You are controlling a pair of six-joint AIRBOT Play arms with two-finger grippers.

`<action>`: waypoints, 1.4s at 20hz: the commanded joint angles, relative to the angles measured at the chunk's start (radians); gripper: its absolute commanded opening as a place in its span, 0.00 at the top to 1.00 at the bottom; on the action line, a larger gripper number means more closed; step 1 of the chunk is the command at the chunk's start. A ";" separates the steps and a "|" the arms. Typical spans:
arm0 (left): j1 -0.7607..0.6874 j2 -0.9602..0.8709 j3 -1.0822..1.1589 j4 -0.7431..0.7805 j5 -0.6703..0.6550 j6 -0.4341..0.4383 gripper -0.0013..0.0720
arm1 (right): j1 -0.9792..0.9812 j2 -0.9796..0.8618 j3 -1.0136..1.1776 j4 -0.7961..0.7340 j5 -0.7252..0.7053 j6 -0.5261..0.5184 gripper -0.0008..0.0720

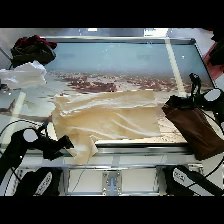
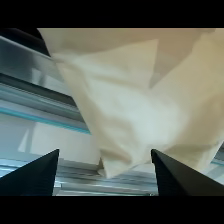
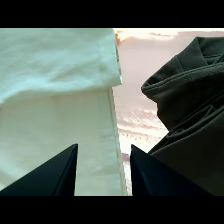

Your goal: Fold the shirts.

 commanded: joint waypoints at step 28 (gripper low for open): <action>-0.126 -0.240 0.212 -0.096 0.164 0.185 0.96 | -0.201 0.021 -0.415 0.218 0.189 0.021 0.46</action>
